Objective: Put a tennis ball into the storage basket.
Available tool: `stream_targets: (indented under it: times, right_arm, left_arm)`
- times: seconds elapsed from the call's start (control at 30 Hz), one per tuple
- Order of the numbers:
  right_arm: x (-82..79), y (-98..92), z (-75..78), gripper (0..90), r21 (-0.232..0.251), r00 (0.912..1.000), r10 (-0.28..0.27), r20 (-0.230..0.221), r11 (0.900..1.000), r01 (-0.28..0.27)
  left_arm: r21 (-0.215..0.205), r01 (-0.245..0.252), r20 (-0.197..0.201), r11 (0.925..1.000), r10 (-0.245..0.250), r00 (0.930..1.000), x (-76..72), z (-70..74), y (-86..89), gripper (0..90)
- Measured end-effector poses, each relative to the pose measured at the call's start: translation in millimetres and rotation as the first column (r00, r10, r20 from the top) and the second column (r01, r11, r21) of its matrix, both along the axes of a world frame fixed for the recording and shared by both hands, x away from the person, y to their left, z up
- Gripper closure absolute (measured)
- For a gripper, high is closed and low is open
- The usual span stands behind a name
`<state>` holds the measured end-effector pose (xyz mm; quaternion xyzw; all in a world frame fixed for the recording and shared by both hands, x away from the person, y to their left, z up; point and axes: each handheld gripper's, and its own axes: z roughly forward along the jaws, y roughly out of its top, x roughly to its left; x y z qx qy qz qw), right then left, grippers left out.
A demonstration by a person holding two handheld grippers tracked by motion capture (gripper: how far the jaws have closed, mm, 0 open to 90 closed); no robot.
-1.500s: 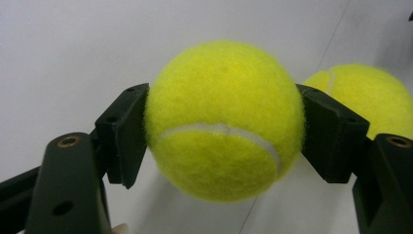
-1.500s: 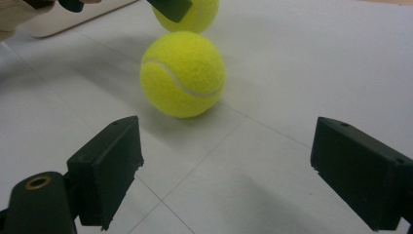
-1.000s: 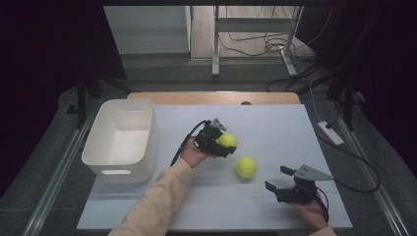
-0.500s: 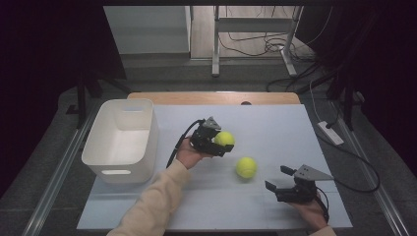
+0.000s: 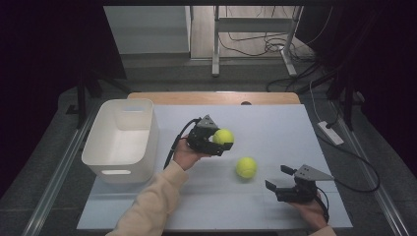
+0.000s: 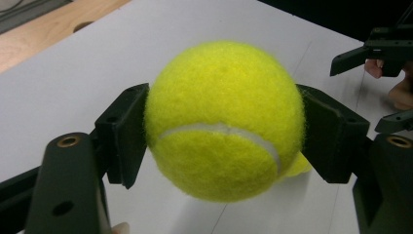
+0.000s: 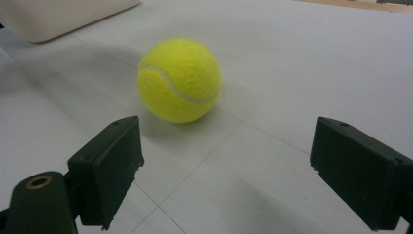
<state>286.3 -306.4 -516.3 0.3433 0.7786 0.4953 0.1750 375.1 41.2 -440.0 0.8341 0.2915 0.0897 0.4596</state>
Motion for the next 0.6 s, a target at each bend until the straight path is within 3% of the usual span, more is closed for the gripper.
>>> stream_targets:
  times: [0.6]
  right_arm:
    - [0.4,0.5,0.2,11.6,-0.001,1.0000,0.000,0.001,1.000,0.000]
  left_arm:
    - [-0.066,-0.026,0.064,0.9975,0.031,0.9975,-8.3,14.6,16.1,27.3]
